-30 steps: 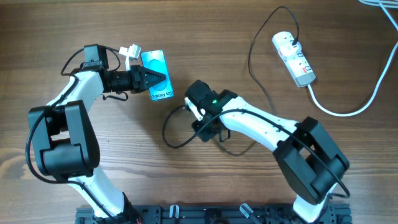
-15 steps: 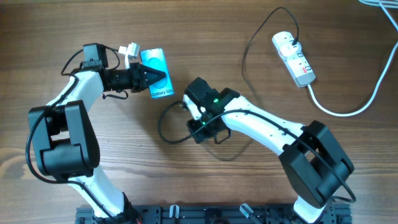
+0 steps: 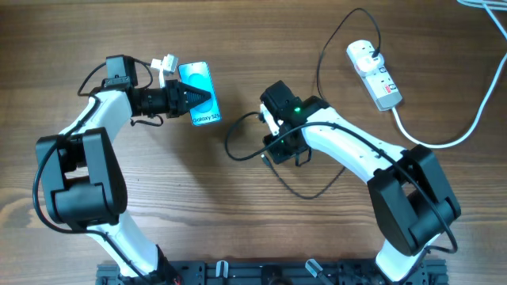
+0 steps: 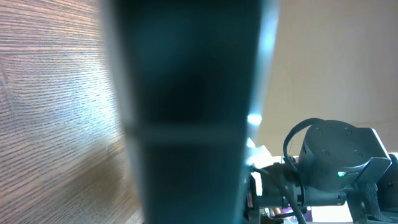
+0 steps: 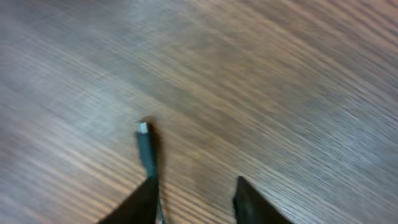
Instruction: Plug charger to phone and switch on socket
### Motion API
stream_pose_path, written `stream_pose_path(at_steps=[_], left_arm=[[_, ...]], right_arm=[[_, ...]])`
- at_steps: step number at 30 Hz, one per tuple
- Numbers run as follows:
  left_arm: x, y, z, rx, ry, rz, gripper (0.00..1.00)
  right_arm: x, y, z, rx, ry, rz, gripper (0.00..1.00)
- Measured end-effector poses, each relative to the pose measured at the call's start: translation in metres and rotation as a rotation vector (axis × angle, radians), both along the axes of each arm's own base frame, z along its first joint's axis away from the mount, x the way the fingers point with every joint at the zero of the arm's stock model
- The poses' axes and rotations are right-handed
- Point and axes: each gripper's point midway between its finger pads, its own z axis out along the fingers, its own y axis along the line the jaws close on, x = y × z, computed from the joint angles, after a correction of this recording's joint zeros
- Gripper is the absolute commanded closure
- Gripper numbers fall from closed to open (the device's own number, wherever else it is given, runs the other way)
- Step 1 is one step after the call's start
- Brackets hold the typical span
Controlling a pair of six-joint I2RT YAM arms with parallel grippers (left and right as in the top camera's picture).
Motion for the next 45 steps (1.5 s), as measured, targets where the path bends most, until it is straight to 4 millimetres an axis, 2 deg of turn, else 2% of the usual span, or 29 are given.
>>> stream_pose_path(at_steps=[5, 9, 12, 15, 17, 24, 27, 29, 33, 36, 41, 45], left_arm=[[0.000, 0.000, 0.000, 0.000, 0.000, 0.000, 0.96], [0.000, 0.000, 0.000, 0.000, 0.000, 0.000, 0.96], [0.000, 0.000, 0.000, 0.001, 0.000, 0.000, 0.96], [0.000, 0.000, -0.001, 0.004, 0.000, 0.001, 0.96], [0.000, 0.000, -0.001, 0.004, 0.000, 0.001, 0.96], [0.000, 0.000, -0.001, 0.004, 0.000, 0.001, 0.96], [0.000, 0.000, -0.001, 0.004, 0.000, 0.001, 0.96], [0.000, 0.000, -0.001, 0.004, 0.001, 0.001, 0.96], [0.000, 0.000, -0.001, 0.004, 0.000, 0.001, 0.96], [0.000, 0.000, -0.001, 0.004, 0.000, 0.001, 0.96], [0.000, 0.000, -0.001, 0.004, 0.000, 0.001, 0.96], [0.000, 0.000, -0.001, 0.004, 0.000, 0.001, 0.96]], right_arm=[[-0.003, 0.017, 0.001, 0.040, -0.023, 0.075, 0.55], [-0.012, 0.030, -0.008, 0.058, -0.048, 0.127, 0.51], [-0.018, 0.028, -0.019, 0.030, -0.064, 0.147, 0.50], [-0.016, 0.026, -0.026, 0.028, -0.094, 0.150, 0.51], [-0.014, 0.026, -0.026, 0.031, -0.113, 0.158, 0.55], [-0.006, 0.023, -0.028, 0.028, -0.188, 0.165, 0.85], [-0.006, 0.021, -0.029, 0.021, -0.190, 0.167, 0.86], [-0.008, 0.019, -0.029, 0.013, -0.183, 0.167, 0.80], [-0.019, 0.009, -0.030, -0.020, -0.137, 0.173, 0.80], [-0.020, 0.008, -0.030, -0.024, -0.132, 0.173, 0.77], [-0.019, 0.009, -0.029, -0.021, -0.138, 0.170, 0.93], [-0.020, 0.014, -0.029, 0.007, -0.134, 0.175, 0.92]])
